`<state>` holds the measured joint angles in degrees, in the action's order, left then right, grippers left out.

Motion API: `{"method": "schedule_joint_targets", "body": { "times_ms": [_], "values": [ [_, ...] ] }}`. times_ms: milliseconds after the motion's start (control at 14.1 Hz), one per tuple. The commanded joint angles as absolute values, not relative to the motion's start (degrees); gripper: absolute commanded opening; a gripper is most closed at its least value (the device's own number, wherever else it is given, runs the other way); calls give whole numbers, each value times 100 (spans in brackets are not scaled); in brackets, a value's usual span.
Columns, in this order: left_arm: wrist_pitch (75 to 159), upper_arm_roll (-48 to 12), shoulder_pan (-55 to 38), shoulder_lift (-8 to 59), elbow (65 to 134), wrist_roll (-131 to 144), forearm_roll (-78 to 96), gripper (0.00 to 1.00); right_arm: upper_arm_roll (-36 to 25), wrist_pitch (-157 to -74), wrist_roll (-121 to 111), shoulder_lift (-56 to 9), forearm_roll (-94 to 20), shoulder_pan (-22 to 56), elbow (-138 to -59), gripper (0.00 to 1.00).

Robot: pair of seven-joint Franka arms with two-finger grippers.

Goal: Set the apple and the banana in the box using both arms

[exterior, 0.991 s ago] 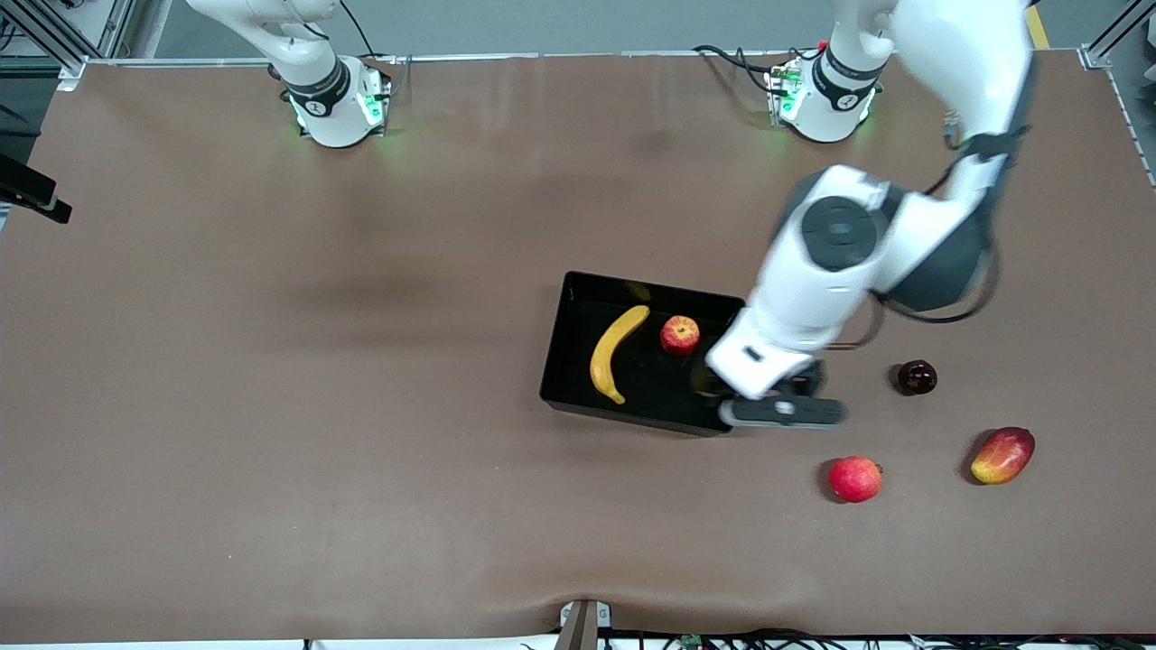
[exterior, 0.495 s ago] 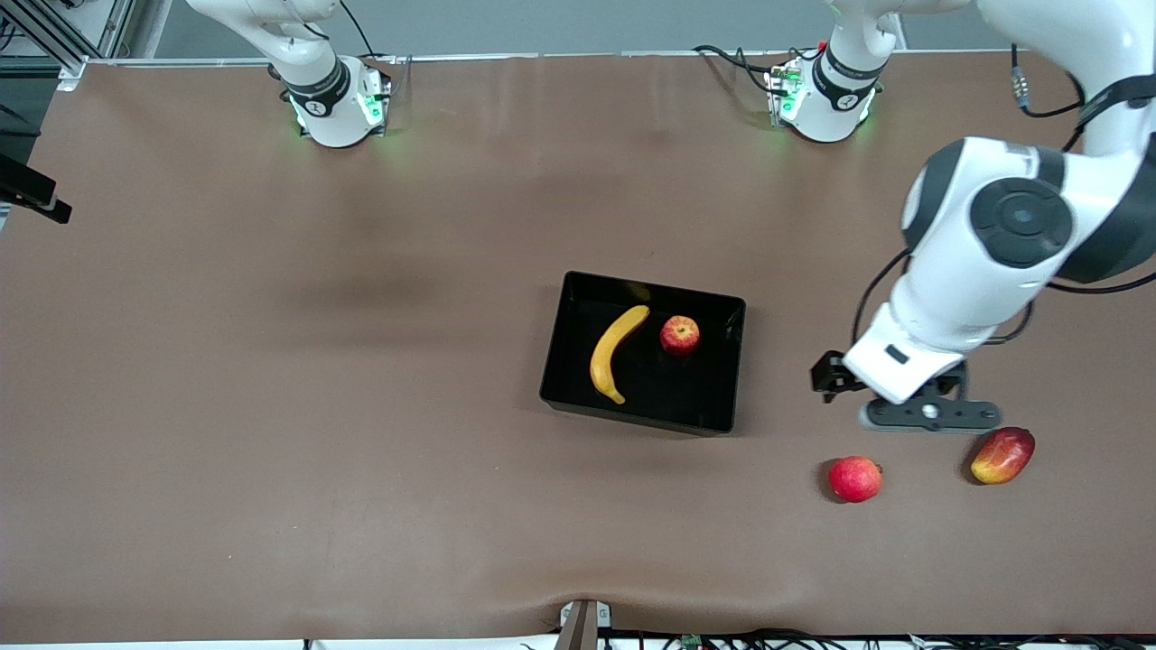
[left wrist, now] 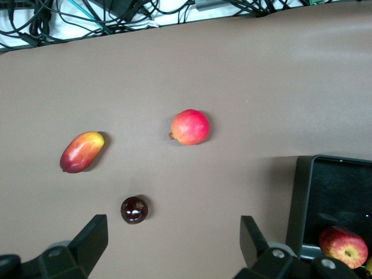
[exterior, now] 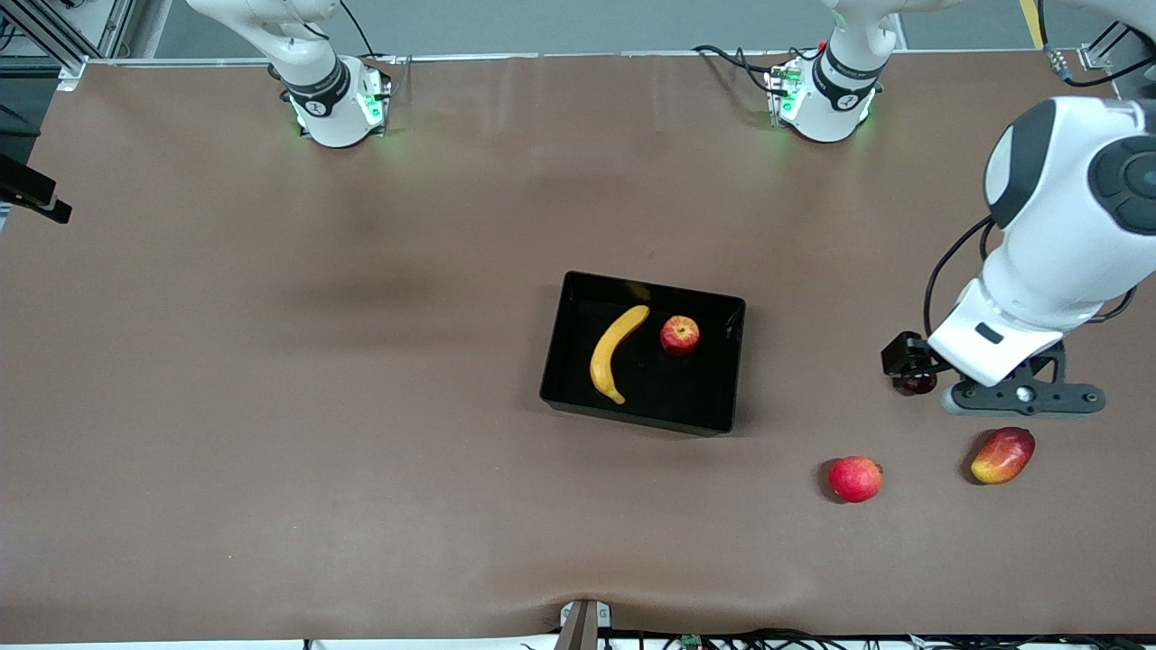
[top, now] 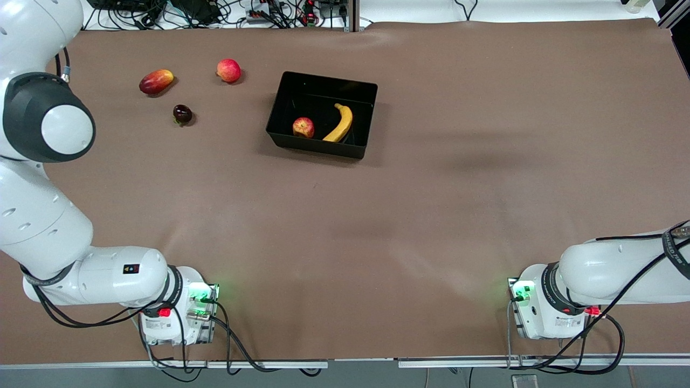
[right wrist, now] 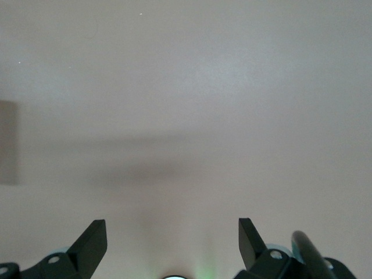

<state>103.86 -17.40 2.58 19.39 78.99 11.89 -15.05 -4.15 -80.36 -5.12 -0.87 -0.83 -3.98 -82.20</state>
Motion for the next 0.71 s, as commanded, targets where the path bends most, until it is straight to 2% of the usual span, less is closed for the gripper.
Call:
{"method": "schedule_joint_targets", "body": {
  "times_ms": [0,637],
  "values": [
    [10178,-1740,325,1591,8077,1072,-1415,100,-316,-8016,-501,-79,-79,-536,-8209,100],
    [9826,-1767,413,1152,8060,967,-1222,100,-316,-8016,-501,-79,-79,-536,-8209,100]
  ]
}}
